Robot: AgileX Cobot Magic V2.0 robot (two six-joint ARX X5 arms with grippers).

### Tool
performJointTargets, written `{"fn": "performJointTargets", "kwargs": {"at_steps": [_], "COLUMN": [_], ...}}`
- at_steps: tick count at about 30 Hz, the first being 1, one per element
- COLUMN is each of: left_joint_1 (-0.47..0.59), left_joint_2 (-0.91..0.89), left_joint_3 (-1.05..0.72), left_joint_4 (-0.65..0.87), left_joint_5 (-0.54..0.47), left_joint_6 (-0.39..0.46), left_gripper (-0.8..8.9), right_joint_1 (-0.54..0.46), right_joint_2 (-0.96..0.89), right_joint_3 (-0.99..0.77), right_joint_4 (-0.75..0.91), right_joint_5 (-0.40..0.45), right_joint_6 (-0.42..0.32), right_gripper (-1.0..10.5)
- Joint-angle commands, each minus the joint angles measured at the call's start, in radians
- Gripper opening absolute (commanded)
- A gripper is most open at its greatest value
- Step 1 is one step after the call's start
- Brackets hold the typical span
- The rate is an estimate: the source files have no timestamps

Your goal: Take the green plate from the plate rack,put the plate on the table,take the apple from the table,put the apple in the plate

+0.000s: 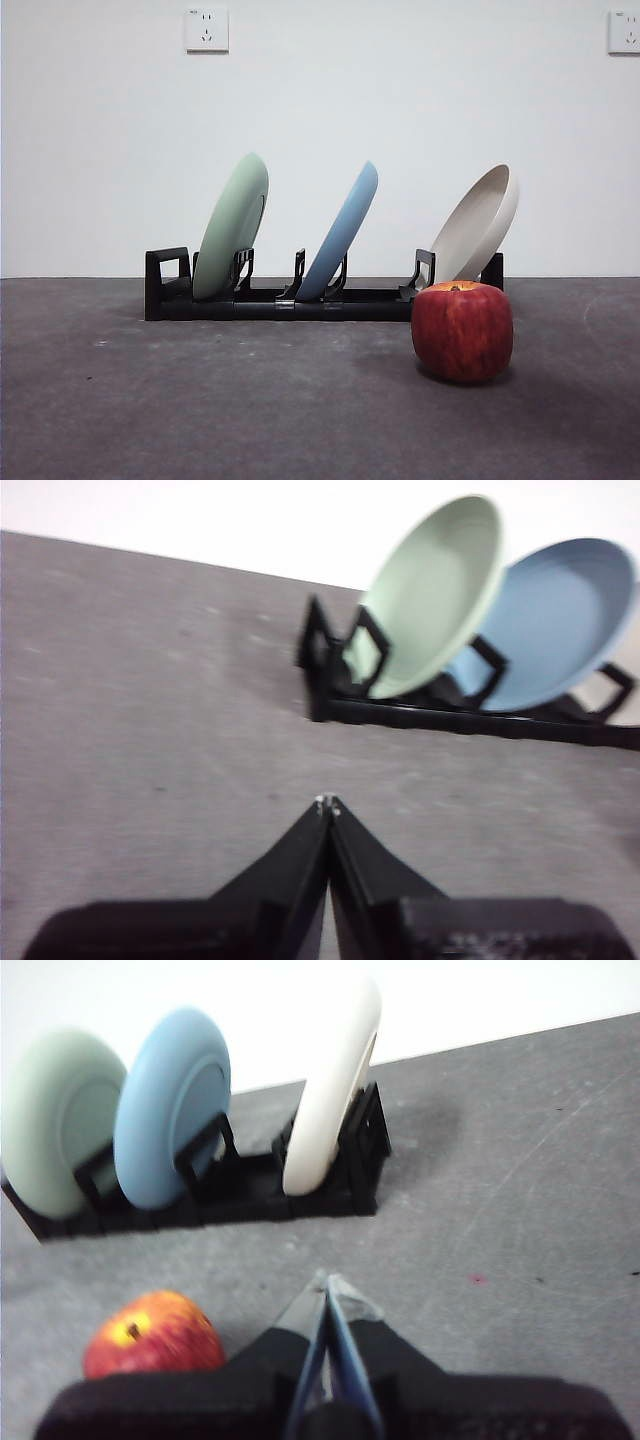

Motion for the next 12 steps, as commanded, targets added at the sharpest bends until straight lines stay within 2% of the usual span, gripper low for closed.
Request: {"fn": "performJointTargets", "kwargs": {"at_steps": [1, 8, 12], "left_joint_1": [0.002, 0.002, 0.002], "left_joint_2": [-0.001, 0.048, 0.125], "left_joint_3": [0.045, 0.199, 0.291], "left_joint_4": [0.001, -0.088, -0.124], "left_joint_5": [0.024, 0.053, 0.127], "left_joint_6": [-0.058, -0.058, -0.05], "left_gripper": [-0.06, -0.06, -0.06], "right_joint_1": [-0.002, -0.001, 0.0], "right_joint_2": [0.003, 0.1, 0.209], "right_joint_3": [0.037, 0.208, 0.349], "right_joint_4": [0.014, -0.006, -0.116], "right_joint_5": [0.0, -0.028, -0.064], "right_joint_6": [0.088, 0.091, 0.063], "right_gripper": [-0.1, -0.1, -0.1]}}
